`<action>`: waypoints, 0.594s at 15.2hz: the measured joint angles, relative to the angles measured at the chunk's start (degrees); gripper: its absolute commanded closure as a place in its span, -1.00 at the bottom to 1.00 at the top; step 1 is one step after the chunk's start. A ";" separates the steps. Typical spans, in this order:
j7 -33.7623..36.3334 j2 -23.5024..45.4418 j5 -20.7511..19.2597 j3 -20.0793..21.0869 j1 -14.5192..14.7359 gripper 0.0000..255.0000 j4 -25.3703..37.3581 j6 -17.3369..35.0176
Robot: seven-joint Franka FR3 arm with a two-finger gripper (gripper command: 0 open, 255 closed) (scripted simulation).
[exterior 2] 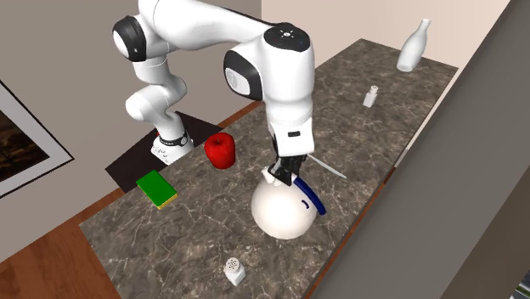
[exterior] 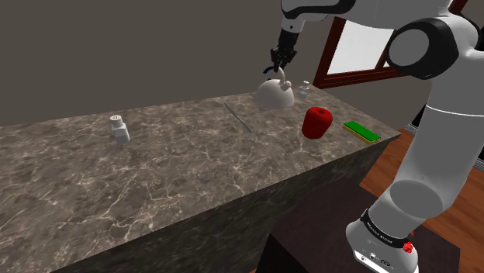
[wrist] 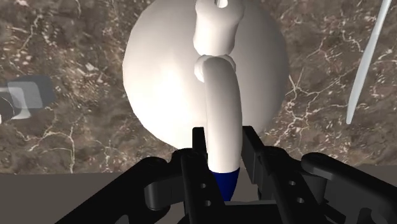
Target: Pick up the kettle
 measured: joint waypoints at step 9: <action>0.20 1.72 0.23 -0.09 -0.44 1.00 9.45 -7.73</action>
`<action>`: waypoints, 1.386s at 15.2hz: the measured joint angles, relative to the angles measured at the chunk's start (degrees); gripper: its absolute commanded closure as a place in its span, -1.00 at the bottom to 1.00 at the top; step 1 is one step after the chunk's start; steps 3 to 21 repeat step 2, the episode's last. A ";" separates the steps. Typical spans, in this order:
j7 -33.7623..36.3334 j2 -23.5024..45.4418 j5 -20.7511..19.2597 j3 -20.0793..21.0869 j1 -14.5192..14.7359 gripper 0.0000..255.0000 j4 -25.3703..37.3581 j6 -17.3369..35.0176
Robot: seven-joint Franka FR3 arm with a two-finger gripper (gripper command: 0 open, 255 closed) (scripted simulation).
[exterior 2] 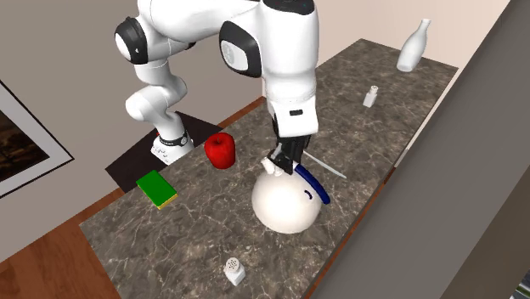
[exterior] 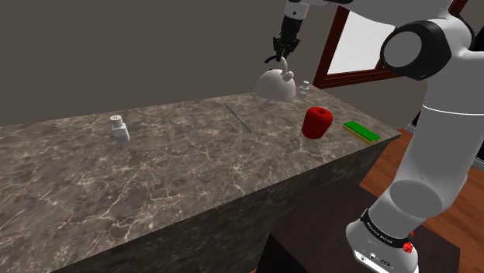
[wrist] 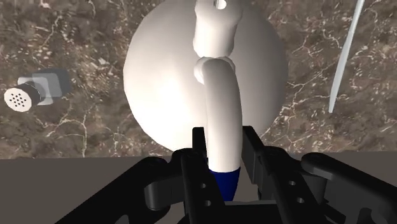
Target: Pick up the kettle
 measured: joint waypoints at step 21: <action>0.03 0.74 0.11 -0.01 -0.13 1.00 2.28 -1.56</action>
